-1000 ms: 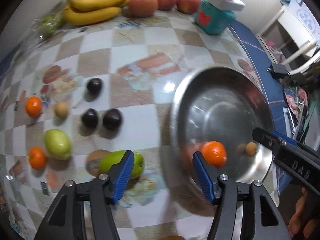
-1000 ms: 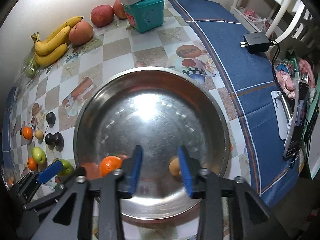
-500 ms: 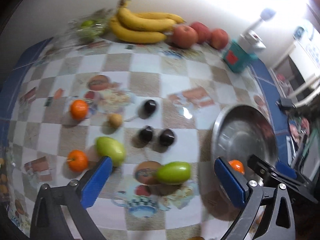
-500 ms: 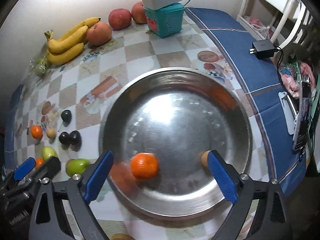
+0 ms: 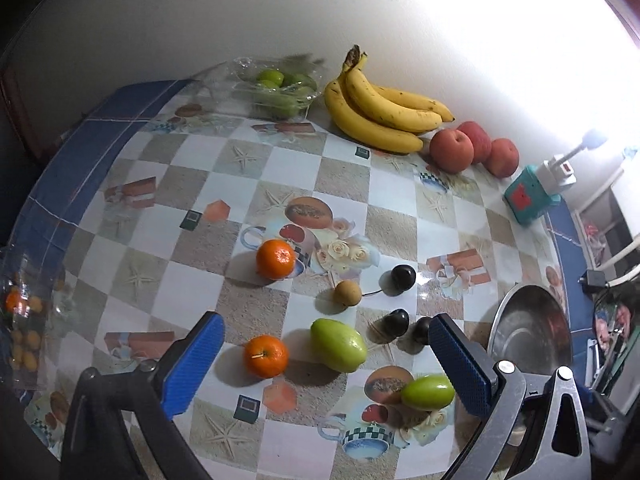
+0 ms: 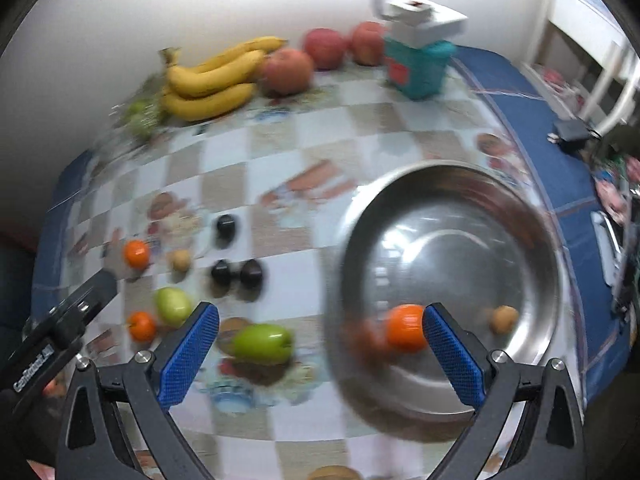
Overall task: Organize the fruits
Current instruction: 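Move the right tool to a green apple while the left tool moves to a green mango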
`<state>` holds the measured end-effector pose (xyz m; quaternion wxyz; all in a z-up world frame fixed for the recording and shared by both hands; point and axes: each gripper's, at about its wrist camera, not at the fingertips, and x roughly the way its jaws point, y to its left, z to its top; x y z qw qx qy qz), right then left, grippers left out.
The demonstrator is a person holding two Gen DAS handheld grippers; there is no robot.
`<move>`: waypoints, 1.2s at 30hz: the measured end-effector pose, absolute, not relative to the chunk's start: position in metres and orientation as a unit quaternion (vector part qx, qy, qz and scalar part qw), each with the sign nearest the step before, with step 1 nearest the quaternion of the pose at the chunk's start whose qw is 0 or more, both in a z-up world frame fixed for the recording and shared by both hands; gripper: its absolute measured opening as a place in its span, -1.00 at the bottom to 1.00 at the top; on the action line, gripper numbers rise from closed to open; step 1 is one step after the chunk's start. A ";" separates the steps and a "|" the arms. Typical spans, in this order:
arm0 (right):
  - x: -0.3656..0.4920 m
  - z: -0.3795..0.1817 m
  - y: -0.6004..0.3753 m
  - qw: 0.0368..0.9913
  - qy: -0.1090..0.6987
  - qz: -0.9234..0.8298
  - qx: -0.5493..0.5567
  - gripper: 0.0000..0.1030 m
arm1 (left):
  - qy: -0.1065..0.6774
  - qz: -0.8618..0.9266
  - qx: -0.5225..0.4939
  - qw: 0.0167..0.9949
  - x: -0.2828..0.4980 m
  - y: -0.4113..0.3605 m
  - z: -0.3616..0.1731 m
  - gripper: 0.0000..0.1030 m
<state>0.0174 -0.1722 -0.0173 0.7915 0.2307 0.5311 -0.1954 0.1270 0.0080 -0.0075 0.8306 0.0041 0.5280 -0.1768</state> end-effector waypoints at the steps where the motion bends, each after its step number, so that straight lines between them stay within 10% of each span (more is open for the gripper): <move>1: 0.021 -0.019 -0.165 0.793 0.534 -0.186 0.228 0.97 | 0.529 -0.178 0.002 0.830 0.129 0.010 -0.009 1.00; 21: 0.040 -0.063 -0.125 0.784 0.575 -0.115 0.206 0.94 | 0.555 -0.243 0.115 0.787 0.128 -0.037 -0.050 0.99; 27: 0.043 -0.075 -0.126 0.774 0.587 -0.114 0.210 0.47 | 0.571 -0.242 0.122 0.775 0.132 -0.040 -0.060 0.92; 36: 0.043 -0.090 -0.134 0.759 0.598 -0.121 0.230 0.38 | 0.590 -0.236 0.133 0.760 0.135 -0.048 -0.079 0.70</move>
